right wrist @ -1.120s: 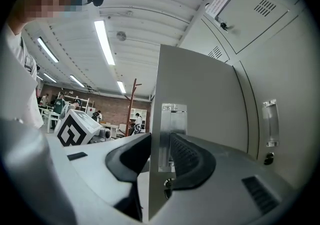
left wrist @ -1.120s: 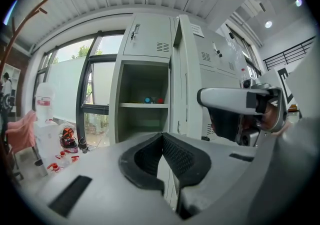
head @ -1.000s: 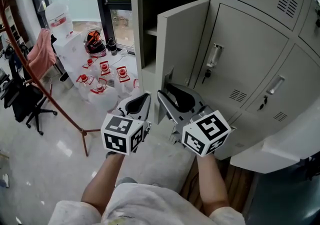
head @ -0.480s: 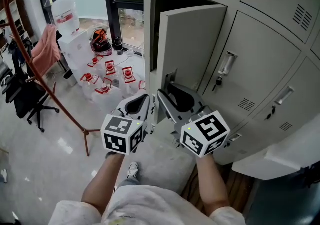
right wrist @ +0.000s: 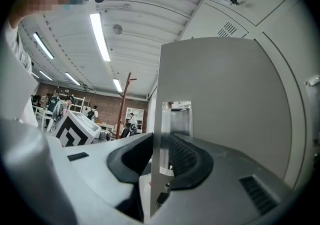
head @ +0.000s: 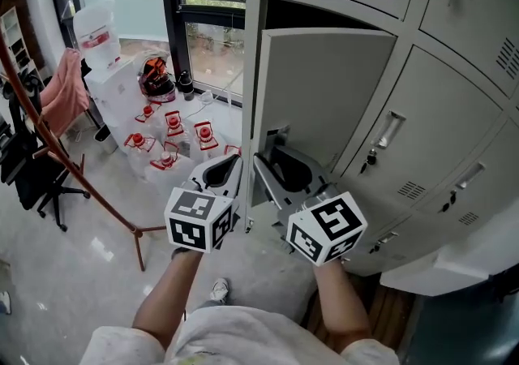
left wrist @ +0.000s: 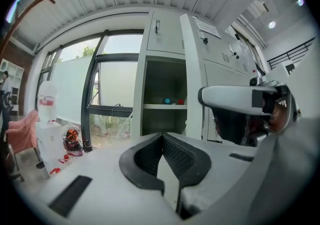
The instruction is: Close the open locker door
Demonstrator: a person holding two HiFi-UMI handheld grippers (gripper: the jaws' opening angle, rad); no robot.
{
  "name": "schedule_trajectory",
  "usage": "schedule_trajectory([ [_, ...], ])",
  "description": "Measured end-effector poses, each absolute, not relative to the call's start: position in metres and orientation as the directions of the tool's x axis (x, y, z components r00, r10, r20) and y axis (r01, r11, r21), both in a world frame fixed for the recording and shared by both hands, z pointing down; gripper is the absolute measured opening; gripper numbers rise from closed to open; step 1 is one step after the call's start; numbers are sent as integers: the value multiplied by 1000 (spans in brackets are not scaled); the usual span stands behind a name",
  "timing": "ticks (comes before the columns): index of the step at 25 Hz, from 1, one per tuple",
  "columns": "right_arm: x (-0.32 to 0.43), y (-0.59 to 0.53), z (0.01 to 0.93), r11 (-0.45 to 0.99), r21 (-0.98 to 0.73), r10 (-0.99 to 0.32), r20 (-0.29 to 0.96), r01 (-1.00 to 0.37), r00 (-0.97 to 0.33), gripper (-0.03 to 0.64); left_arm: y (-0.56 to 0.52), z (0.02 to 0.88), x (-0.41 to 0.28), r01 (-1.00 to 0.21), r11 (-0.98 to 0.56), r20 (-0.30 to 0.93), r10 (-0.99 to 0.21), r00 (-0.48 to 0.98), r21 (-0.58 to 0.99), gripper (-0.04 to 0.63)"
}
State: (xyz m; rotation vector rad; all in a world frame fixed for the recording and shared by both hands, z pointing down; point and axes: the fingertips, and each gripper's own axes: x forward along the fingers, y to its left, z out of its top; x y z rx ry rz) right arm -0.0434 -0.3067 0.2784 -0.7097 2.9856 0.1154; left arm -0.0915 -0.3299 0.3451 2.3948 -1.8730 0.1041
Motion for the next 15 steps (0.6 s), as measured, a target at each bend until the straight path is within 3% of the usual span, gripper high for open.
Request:
schedule_trajectory([
  [15, -90, -370, 280, 826, 73, -556, -59, -559, -829, 77, -396, 348, -134, -942, -329, 106, -937, 334, 63, 7],
])
